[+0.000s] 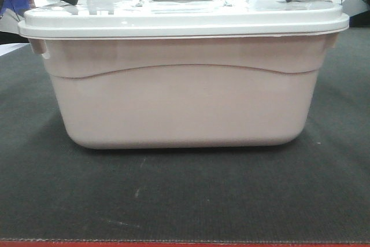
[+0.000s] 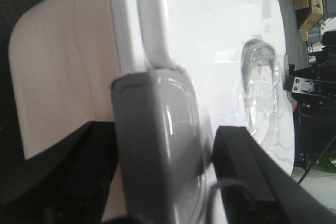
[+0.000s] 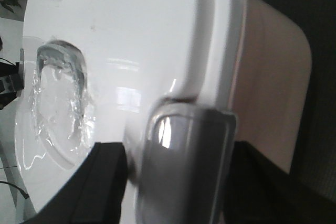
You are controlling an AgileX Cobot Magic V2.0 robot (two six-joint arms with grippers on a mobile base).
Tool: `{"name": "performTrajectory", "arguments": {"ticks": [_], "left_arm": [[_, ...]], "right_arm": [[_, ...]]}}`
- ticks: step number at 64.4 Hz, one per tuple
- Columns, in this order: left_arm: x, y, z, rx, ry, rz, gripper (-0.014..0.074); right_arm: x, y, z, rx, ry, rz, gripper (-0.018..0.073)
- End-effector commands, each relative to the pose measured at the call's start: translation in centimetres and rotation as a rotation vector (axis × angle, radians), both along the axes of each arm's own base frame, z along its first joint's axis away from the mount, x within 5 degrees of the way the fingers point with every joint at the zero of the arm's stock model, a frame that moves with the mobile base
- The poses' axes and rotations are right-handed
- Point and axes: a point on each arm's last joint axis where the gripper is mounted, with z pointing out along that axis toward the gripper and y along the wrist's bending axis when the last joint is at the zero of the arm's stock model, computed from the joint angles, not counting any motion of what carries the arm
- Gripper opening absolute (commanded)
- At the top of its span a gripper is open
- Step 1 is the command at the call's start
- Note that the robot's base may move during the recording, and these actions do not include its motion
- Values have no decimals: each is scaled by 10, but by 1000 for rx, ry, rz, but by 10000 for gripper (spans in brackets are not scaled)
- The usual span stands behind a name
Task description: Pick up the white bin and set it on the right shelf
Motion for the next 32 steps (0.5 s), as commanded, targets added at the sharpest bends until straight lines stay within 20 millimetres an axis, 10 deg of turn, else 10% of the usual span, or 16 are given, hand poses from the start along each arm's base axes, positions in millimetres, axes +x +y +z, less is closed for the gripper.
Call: {"name": "performTrajectory", "arguments": {"ticks": [1,32], "left_arm": [[-5,-8,22,-63,-51,-28,295],[-6,-12,50,-95,-120,-155,272]], "right_arm": [[-11,9,30,108,-56,72,393],[-12,11,43,126,-87,121,393]]}}
